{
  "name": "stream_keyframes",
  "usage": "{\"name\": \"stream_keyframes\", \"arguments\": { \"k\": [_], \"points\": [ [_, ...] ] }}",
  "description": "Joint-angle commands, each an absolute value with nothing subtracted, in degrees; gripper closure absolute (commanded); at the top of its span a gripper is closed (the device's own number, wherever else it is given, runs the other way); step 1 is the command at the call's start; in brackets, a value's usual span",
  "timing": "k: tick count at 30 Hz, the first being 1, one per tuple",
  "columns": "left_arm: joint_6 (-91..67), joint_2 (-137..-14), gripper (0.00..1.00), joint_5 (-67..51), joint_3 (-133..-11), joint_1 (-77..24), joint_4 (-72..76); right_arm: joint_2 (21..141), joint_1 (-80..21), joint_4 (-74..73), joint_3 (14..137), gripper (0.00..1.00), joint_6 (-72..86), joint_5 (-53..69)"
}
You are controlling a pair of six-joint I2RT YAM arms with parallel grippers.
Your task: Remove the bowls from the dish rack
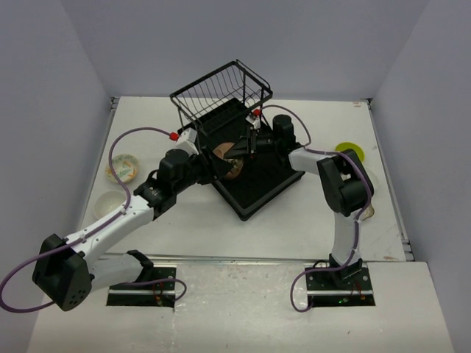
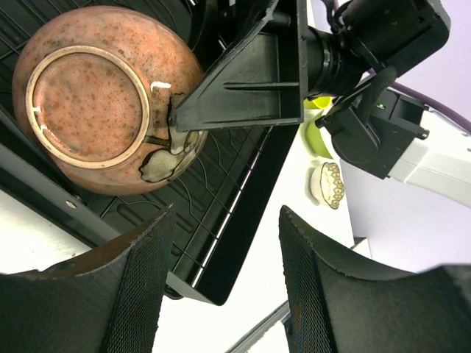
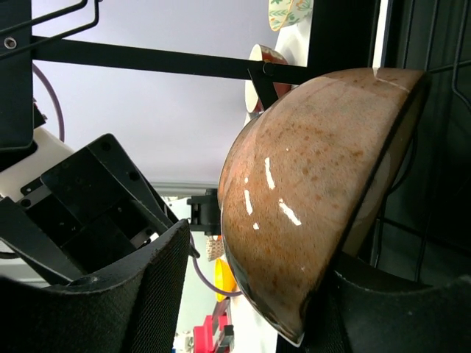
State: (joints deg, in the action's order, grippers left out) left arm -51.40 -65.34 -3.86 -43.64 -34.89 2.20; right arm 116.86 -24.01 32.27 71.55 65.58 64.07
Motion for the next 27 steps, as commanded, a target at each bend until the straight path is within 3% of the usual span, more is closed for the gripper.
{"name": "stream_keyframes", "arguments": {
  "k": [1, 12, 18, 25, 27],
  "points": [
    [-49.92, -64.25, 0.40, -3.96, -45.26, -35.07, 2.20, 112.94, -23.20, 37.44, 71.02, 0.44, 66.62, 65.04],
    [-49.57, -63.37, 0.40, -3.78, -44.65, -34.98, 1.50, 115.83, -22.94, 55.25, 67.59, 0.53, 80.13, 63.72],
    [-49.48, -62.58, 0.40, -3.43, -44.38, -34.98, 0.79, 118.74, -22.94, 65.02, 67.59, 0.63, 88.31, 62.93],
    [-49.57, -62.31, 0.40, -3.69, -45.35, -34.98, 0.62, 121.11, -23.29, 64.25, 68.55, 0.69, 90.44, 61.79],
    [-49.66, -61.79, 0.40, -3.60, -45.79, -34.89, 0.53, 121.46, -23.38, 61.55, 68.99, 0.66, 89.48, 61.70]
  ]
}}
